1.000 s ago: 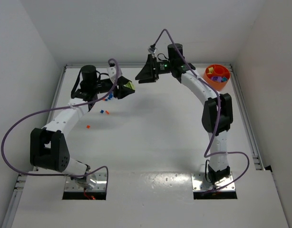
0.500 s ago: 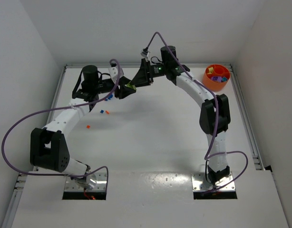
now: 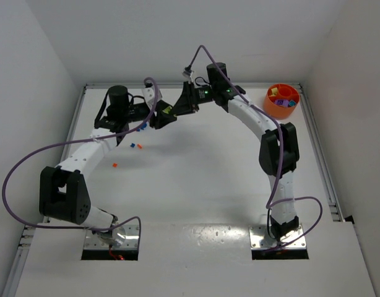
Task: Sort the legos into containers by color
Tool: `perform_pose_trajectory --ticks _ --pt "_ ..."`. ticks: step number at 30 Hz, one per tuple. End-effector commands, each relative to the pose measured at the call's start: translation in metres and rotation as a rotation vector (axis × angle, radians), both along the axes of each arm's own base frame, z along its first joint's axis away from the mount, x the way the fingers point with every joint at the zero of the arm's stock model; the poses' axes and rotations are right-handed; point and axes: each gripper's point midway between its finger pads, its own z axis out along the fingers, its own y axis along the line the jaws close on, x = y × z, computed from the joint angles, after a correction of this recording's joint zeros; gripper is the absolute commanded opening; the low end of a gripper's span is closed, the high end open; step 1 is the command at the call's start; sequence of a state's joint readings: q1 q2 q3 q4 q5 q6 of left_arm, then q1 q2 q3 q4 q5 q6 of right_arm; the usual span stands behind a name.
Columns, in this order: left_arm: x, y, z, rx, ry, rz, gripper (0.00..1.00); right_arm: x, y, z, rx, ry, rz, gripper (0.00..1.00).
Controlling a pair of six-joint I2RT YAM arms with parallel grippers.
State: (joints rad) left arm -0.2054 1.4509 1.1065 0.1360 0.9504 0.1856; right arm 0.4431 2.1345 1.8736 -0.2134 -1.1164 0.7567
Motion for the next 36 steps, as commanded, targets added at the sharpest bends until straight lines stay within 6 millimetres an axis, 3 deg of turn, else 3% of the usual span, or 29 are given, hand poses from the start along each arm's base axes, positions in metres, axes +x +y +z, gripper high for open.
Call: perform_pose_trajectory --ticks 1,3,4,6,8,9,11,15,17,18,19,24,27,31,33,34,36 --pt "-0.008 -0.005 0.032 -0.025 -0.122 -0.030 0.42 -0.001 0.001 0.008 -0.006 -0.079 -0.011 0.21" --pt "-0.007 -0.004 0.030 -0.020 -0.109 -0.020 0.49 0.003 -0.003 0.006 -0.014 -0.084 -0.025 0.15" --pt "-0.009 -0.007 0.028 -0.015 -0.107 -0.030 0.58 0.009 -0.008 0.008 -0.024 -0.102 -0.053 0.13" --pt "-0.010 -0.005 0.030 -0.009 -0.114 -0.020 0.67 0.011 -0.009 0.004 -0.042 -0.116 -0.064 0.10" --pt "-0.008 -0.001 0.025 0.003 -0.093 0.019 0.78 0.020 -0.022 0.004 -0.075 -0.149 -0.111 0.07" --pt "-0.008 0.001 0.026 0.005 -0.093 0.032 0.88 0.027 -0.030 -0.002 -0.106 -0.144 -0.143 0.07" --pt "-0.002 0.006 0.026 0.010 -0.078 0.093 1.00 0.033 -0.041 0.005 -0.126 -0.191 -0.180 0.05" --pt "0.008 0.014 0.025 0.006 0.013 0.188 1.00 0.059 -0.075 -0.006 -0.223 -0.207 -0.314 0.01" --pt "0.018 0.018 0.026 -0.017 0.085 0.258 1.00 0.081 -0.100 -0.003 -0.273 -0.246 -0.403 0.00" --pt "0.028 0.023 0.012 0.004 0.147 0.317 1.00 0.091 -0.111 0.000 -0.293 -0.266 -0.441 0.00" --pt "0.035 0.025 0.019 0.008 0.147 0.339 1.00 0.103 -0.121 0.007 -0.311 -0.298 -0.484 0.00" --pt "0.068 0.045 0.000 0.035 0.264 0.539 1.00 0.172 -0.218 0.005 -0.515 -0.378 -0.793 0.00" --pt "0.074 0.047 -0.005 0.048 0.278 0.562 1.00 0.205 -0.277 0.011 -0.600 -0.409 -0.965 0.00" --pt "0.078 0.049 -0.009 0.056 0.283 0.580 1.00 0.227 -0.348 0.001 -0.725 -0.396 -1.145 0.00" --pt "0.078 0.051 -0.010 0.057 0.282 0.589 1.00 0.233 -0.361 -0.004 -0.759 -0.400 -1.179 0.00" --pt "0.077 0.051 -0.014 0.063 0.291 0.589 1.00 0.236 -0.378 -0.016 -0.802 -0.378 -1.216 0.00" --pt "0.078 0.053 -0.015 0.065 0.290 0.600 1.00 0.240 -0.390 -0.016 -0.829 -0.388 -1.245 0.00"
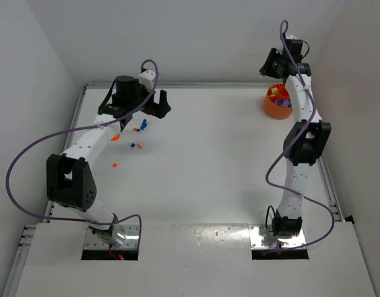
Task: Sort the legos into containers by color
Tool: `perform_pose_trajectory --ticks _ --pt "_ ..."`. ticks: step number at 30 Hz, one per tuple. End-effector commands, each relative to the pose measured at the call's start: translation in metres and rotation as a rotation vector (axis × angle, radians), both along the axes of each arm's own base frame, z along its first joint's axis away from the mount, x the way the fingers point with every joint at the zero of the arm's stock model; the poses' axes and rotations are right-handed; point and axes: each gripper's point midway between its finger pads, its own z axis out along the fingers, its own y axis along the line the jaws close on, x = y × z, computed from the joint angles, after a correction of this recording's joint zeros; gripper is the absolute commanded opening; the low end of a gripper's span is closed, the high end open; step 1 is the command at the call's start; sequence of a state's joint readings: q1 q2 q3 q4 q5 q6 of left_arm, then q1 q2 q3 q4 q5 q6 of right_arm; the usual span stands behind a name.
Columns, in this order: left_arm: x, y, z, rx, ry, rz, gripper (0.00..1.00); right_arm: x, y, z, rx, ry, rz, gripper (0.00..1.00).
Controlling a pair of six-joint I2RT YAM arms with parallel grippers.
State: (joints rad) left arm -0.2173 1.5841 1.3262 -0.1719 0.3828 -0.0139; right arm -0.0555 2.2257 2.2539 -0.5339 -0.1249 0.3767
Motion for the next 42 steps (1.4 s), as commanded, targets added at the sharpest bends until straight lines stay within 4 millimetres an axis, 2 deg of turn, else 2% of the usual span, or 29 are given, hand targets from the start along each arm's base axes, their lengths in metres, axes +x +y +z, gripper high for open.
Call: perform_pose_trajectory --ticks 1,3,5,8,13,19,33,38,41,42 --pt "0.003 0.001 0.016 -0.011 -0.035 0.032 1.00 0.013 -0.029 -0.011 -0.118 0.003 -0.120 0.00" --pt "0.004 0.000 0.018 -0.013 -0.044 0.032 1.00 0.015 -0.043 -0.017 -0.150 0.012 -0.162 0.00" --pt "0.004 0.000 0.018 -0.013 -0.044 0.032 1.00 0.020 -0.048 -0.028 -0.182 0.020 -0.166 0.00" --pt "0.005 0.002 0.017 -0.009 -0.044 0.041 1.00 0.026 -0.057 -0.024 -0.223 0.003 -0.195 0.00" --pt "0.004 0.002 0.013 -0.007 -0.036 0.041 1.00 0.026 -0.079 -0.043 -0.284 0.038 -0.263 0.00" --pt "0.005 0.002 0.009 -0.005 -0.027 0.041 1.00 0.026 -0.093 -0.047 -0.298 0.043 -0.287 0.00" --pt "0.004 -0.001 0.009 -0.012 -0.025 0.024 1.00 0.028 -0.100 -0.070 -0.300 0.081 -0.291 0.01" --pt "0.005 -0.001 0.005 -0.010 -0.016 0.024 1.00 0.028 -0.101 -0.082 -0.305 0.100 -0.296 0.05" --pt "0.005 -0.001 0.005 -0.010 -0.016 0.024 1.00 0.029 -0.104 -0.080 -0.315 0.093 -0.313 0.06" --pt "0.005 -0.001 0.005 -0.010 -0.016 0.024 1.00 0.029 -0.104 -0.086 -0.315 0.102 -0.311 0.08"
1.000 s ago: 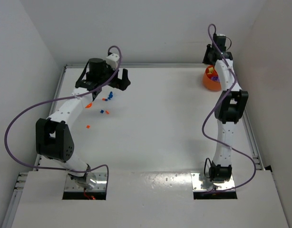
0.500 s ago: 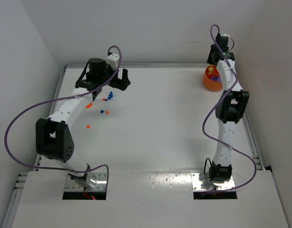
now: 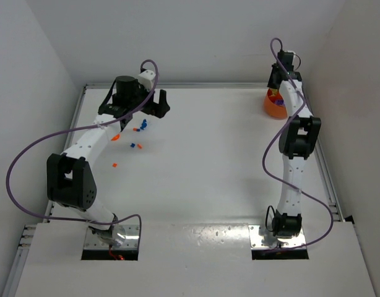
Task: Sort the legos into containers by color
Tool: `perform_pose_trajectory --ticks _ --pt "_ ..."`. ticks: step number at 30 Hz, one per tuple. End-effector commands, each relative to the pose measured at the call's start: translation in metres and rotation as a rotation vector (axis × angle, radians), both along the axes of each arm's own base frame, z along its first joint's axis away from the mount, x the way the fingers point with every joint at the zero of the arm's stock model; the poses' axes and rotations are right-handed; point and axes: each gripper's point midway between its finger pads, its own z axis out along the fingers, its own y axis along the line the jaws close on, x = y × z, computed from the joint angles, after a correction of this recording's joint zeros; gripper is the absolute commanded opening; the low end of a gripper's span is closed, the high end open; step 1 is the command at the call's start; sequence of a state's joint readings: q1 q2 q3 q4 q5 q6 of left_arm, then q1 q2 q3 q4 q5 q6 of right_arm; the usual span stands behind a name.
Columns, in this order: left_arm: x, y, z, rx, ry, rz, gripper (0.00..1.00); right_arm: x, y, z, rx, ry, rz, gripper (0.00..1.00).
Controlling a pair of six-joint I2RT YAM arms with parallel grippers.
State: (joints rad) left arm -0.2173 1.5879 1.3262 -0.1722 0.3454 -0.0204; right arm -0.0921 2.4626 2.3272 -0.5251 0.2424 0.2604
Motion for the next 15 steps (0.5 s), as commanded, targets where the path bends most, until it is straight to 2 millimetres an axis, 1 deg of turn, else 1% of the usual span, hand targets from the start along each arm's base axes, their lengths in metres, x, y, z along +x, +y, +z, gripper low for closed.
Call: perform_pose_trajectory --ticks 1,3,4,5,8,9,10,11,12,13,15 --pt "0.0013 -0.0066 0.0079 -0.021 -0.020 -0.013 1.00 0.0100 -0.0125 0.0275 -0.041 -0.076 -0.032 0.08" --pt "0.0013 -0.0066 0.0079 -0.021 -0.020 -0.013 1.00 0.0100 -0.0125 0.0275 -0.041 -0.076 -0.032 0.09" --pt "0.0024 -0.0069 0.0037 -0.019 -0.011 -0.013 1.00 0.0100 -0.0125 0.0275 -0.041 -0.076 -0.032 0.11" --pt "0.0024 -0.0069 0.0037 -0.019 -0.011 -0.013 1.00 0.0100 -0.0125 0.0275 -0.041 -0.076 -0.032 0.13" --pt "0.0024 -0.0069 0.0037 -0.019 -0.011 -0.013 1.00 0.0095 -0.0140 0.0277 -0.047 -0.075 -0.040 0.21" --pt "0.0024 -0.0069 0.0037 -0.019 -0.011 -0.013 1.00 0.0095 -0.0140 0.0277 -0.047 -0.075 -0.040 0.26" --pt "0.0024 -0.0069 0.0037 -0.019 -0.011 -0.013 1.00 0.0095 -0.0140 0.0277 -0.047 -0.075 -0.040 0.28" --pt "0.0035 -0.0071 -0.0005 -0.017 -0.002 -0.013 1.00 0.0095 -0.0140 0.0277 -0.047 -0.075 -0.040 0.30" --pt "0.0035 -0.0071 -0.0006 -0.017 -0.002 -0.013 1.00 0.0095 -0.0140 0.0277 -0.047 -0.075 -0.040 0.35" --pt "0.0047 -0.0074 0.0036 -0.019 -0.011 -0.013 1.00 0.0095 -0.0140 0.0277 -0.047 -0.075 -0.040 0.35" --pt "0.0071 -0.0080 0.0035 -0.019 -0.011 -0.013 1.00 0.0095 -0.0140 0.0277 -0.047 -0.075 -0.040 0.38"
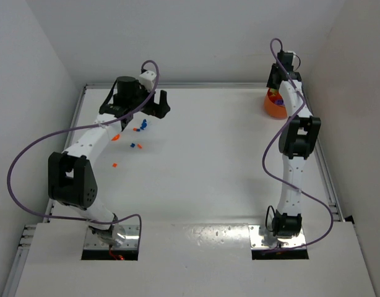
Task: Sort the legos into containers by color
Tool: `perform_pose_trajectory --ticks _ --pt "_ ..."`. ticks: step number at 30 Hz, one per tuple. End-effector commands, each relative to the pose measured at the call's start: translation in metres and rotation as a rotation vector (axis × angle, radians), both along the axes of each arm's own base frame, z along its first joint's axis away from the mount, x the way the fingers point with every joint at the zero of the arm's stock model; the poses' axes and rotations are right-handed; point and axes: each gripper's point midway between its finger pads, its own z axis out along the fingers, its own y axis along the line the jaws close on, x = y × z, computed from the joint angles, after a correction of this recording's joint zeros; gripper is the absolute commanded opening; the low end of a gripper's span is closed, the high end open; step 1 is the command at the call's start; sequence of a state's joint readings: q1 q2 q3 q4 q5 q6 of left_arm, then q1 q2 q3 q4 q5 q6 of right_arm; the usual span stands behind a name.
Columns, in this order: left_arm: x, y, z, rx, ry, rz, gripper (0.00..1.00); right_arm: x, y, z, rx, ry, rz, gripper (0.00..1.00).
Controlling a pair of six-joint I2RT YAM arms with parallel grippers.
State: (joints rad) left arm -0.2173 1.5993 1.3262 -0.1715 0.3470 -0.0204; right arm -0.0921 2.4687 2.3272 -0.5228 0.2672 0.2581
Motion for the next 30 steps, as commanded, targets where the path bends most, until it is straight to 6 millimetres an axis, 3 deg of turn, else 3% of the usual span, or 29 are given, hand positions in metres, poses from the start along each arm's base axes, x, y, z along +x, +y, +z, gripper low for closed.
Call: perform_pose_trajectory --ticks 1,8,11,15,16,17,21,22,25,29,30 --pt "0.004 -0.007 0.006 -0.018 -0.010 -0.011 1.00 0.010 -0.010 0.037 -0.032 -0.092 -0.021 0.42" --pt "0.006 -0.007 0.004 -0.016 -0.001 -0.011 1.00 0.008 -0.006 0.054 -0.021 -0.113 -0.004 0.44" --pt "0.006 -0.007 0.010 -0.020 -0.020 -0.011 1.00 0.007 0.000 0.073 -0.004 -0.147 0.025 0.43" --pt "0.005 -0.006 0.017 -0.030 -0.048 0.001 1.00 0.003 0.007 0.114 -0.008 -0.208 0.073 0.42" --pt "0.005 -0.006 0.017 -0.031 -0.048 0.001 1.00 -0.001 0.007 0.134 -0.013 -0.240 0.073 0.42" --pt "0.003 -0.008 0.018 -0.036 -0.046 -0.013 1.00 -0.006 0.007 0.137 -0.022 -0.235 0.080 0.41" --pt "-0.001 -0.013 0.016 -0.032 -0.046 -0.057 1.00 -0.017 -0.008 0.161 -0.066 -0.269 0.067 0.38" --pt "-0.002 -0.012 0.014 -0.020 -0.043 -0.062 1.00 -0.019 -0.015 0.155 -0.074 -0.252 0.062 0.38" --pt "-0.001 -0.011 0.014 0.005 -0.041 -0.074 1.00 -0.031 -0.018 0.164 -0.077 -0.243 0.095 0.38" --pt "0.001 -0.002 0.003 0.044 -0.008 -0.030 1.00 -0.047 -0.006 0.161 -0.064 -0.192 0.204 0.51" --pt "0.001 0.000 -0.002 0.063 0.009 -0.026 1.00 -0.053 0.004 0.163 -0.042 -0.188 0.253 0.65"
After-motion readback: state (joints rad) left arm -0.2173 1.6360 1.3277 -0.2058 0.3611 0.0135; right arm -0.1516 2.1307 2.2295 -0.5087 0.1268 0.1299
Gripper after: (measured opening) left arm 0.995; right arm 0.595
